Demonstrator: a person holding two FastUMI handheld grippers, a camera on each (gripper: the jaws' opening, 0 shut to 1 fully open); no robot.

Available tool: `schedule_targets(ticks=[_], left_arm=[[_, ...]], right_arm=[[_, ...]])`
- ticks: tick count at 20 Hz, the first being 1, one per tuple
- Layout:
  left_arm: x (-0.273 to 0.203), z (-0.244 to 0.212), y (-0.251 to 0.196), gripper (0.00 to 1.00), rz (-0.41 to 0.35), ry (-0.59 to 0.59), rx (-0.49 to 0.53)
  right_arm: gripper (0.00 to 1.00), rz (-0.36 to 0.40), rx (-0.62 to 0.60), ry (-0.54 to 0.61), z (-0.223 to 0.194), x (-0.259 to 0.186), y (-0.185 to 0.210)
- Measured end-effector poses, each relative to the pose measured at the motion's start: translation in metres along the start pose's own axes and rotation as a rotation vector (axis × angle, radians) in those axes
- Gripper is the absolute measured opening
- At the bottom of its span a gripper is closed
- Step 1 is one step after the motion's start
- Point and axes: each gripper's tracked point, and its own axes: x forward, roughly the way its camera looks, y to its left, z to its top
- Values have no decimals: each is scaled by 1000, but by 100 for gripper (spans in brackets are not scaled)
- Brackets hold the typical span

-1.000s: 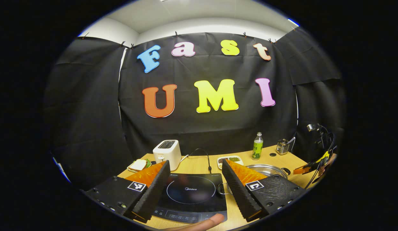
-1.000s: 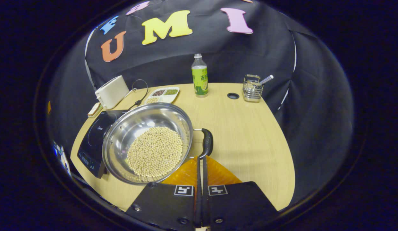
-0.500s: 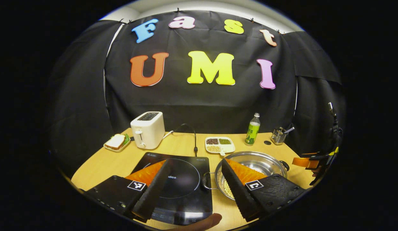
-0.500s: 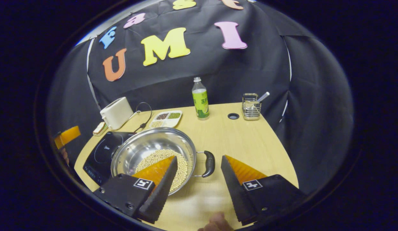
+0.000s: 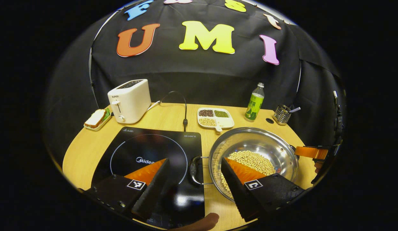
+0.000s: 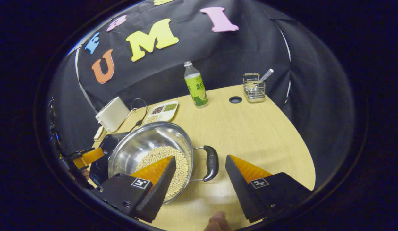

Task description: First push the handle of the pot to place it horizontally, then grasp the pot with both hands and set it on the induction cooktop.

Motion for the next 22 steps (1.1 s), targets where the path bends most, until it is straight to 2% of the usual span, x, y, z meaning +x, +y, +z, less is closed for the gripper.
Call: schedule_targets(ticks=[6, 10, 11, 13, 14, 15, 16, 20, 21, 22], left_arm=[[20, -19, -4, 94, 4, 112, -10], [31, -30, -12, 94, -23, 173, -38], [36, -36, -15, 86, -31, 195, -46], [32, -33, -7, 72, 6, 190, -32], [32, -33, -8, 55, 6, 187, -25], [33, -33, -9, 68, 11, 179, -15], [34, -36, -8, 69, 28, 175, 5], [34, -35, -9, 61, 12, 175, 12], [32, -37, -9, 72, 10, 178, 7], [33, -38, -9, 59, 11, 180, 2]], right_arm=[[95, -24, -23, 88, -12, 21, -6], [87, -65, -15, 95, -10, 28, -11], [87, -61, -16, 90, -10, 29, -8], [80, -55, -27, 92, -12, 31, -5], [79, -67, -33, 102, -15, 33, -7], [73, -63, -43, 110, -18, 34, -6], [71, -64, -45, 118, -20, 36, -5], [65, -76, -50, 105, -22, 31, -4], [65, -80, -57, 100, -24, 30, -4], [65, -85, -69, 96, -25, 28, -5]])
